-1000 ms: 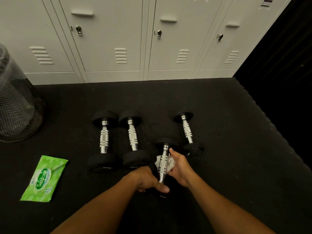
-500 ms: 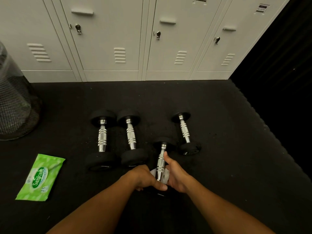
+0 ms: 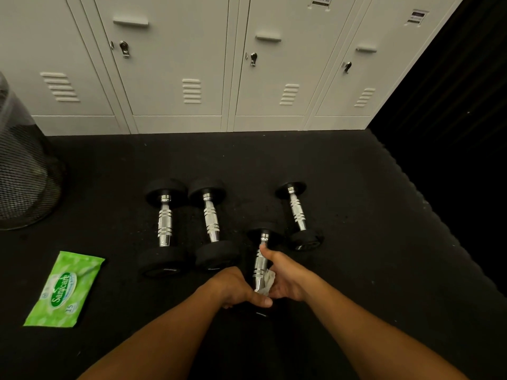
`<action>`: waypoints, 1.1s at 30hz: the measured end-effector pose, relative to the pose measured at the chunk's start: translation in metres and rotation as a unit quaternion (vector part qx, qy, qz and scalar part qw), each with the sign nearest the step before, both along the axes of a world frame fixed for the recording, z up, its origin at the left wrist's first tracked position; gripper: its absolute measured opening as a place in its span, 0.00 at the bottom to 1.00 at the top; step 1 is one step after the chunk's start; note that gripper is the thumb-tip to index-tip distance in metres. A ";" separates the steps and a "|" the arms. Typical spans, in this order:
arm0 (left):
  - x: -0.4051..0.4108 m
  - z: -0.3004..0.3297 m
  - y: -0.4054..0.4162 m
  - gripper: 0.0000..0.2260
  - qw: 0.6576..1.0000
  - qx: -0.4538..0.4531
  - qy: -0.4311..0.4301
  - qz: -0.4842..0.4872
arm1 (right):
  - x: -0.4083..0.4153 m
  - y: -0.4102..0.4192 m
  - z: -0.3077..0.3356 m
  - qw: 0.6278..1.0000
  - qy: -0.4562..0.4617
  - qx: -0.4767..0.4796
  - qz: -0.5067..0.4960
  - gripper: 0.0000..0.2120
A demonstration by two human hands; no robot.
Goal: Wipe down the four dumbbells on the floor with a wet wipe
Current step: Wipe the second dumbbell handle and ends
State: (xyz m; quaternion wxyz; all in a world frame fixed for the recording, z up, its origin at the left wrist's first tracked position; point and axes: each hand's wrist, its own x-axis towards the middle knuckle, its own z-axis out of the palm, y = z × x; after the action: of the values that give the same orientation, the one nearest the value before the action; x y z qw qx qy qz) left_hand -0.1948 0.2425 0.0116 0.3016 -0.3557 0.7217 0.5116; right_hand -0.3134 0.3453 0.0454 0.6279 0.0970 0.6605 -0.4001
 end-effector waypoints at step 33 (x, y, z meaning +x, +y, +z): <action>0.005 -0.002 -0.008 0.48 1.000 0.026 -0.017 0.004 | -0.020 0.024 0.008 0.451 0.444 -0.150 0.759 0.32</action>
State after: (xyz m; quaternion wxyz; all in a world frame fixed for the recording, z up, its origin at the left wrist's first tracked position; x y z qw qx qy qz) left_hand -0.1896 0.2346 0.0096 0.3210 -0.3597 0.7012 0.5252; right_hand -0.3329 0.3697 0.0532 0.3084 -0.7299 0.5902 0.1539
